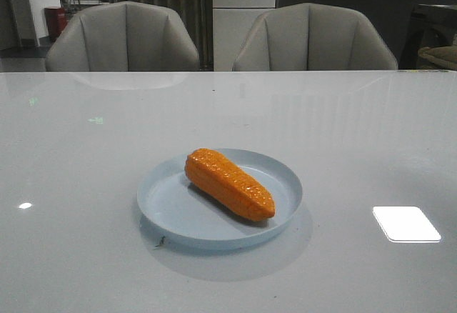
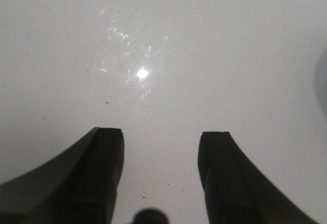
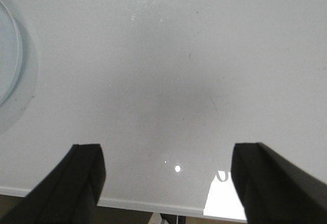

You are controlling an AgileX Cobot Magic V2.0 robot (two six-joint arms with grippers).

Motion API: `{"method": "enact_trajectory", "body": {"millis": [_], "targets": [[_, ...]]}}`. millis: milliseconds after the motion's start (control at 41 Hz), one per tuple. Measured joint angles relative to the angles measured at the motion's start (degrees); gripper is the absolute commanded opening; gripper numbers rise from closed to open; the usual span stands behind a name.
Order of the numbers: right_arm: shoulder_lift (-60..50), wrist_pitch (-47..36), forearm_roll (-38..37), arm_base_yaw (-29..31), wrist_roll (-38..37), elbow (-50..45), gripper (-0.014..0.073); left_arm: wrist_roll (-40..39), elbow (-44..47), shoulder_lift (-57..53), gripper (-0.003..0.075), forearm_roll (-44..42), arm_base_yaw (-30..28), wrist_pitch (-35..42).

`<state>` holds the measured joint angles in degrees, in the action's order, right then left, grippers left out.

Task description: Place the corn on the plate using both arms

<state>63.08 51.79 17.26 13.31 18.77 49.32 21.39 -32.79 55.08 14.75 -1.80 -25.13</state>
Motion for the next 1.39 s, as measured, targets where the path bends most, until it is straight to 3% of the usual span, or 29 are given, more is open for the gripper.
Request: {"method": "enact_trajectory", "body": {"millis": [171, 390, 537, 707, 1390], "targets": [[-10.06, -5.20, 0.43, 0.00, 0.79, -11.15, 0.0612, 0.00, 0.00, 0.00, 0.0401, 0.00, 0.00, 0.00], [-17.11, -8.58, 2.04, 0.00, 0.88, -16.77, 0.0612, 0.00, 0.00, 0.00, 0.0388, 0.00, 0.00, 0.00], [-17.69, -9.62, 4.62, -0.54, 1.01, -16.98, 0.0612, 0.00, 0.00, 0.00, 0.0286, 0.00, 0.50, -0.14], [-17.69, -9.83, 5.08, -3.41, 2.72, -16.98, 0.0612, 0.00, 0.00, 0.00, 0.0079, 0.00, 2.02, -1.05], [-17.69, -9.83, 5.35, -4.10, 3.47, -16.98, 0.0612, 0.00, 0.00, 0.00, 0.0096, 0.04, 2.25, -1.41]]}}
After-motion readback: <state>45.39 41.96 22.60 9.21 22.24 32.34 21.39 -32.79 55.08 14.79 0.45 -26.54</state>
